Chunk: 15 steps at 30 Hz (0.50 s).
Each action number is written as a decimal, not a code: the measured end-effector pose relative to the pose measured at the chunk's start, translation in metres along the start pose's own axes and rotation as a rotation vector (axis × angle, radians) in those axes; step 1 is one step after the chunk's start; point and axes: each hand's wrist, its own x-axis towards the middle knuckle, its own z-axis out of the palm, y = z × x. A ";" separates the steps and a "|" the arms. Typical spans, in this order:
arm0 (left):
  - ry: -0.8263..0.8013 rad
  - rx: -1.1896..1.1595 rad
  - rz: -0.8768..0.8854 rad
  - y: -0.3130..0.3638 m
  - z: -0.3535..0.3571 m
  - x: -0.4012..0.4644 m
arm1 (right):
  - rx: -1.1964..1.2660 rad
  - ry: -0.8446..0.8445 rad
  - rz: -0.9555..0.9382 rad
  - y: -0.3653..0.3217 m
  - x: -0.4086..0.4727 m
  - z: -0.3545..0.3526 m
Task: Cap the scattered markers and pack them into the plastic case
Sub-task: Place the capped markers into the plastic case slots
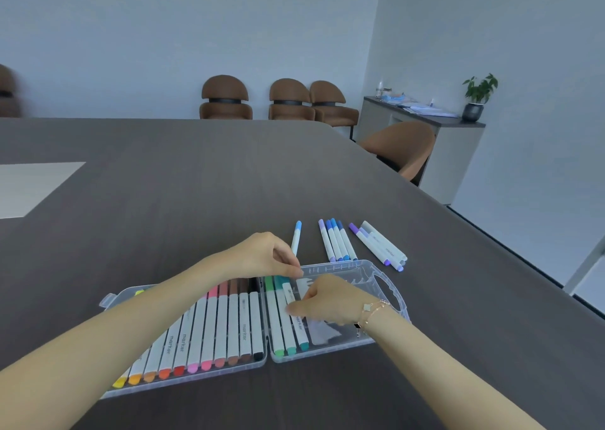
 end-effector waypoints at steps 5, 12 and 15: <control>0.032 -0.071 -0.020 -0.014 -0.001 0.000 | 0.001 0.023 -0.041 0.004 0.001 0.002; -0.021 -0.045 -0.063 -0.018 0.001 0.000 | -0.065 -0.051 -0.064 0.009 0.002 -0.007; -0.035 -0.043 -0.057 -0.018 0.001 0.000 | -0.049 -0.062 -0.089 0.012 0.003 -0.009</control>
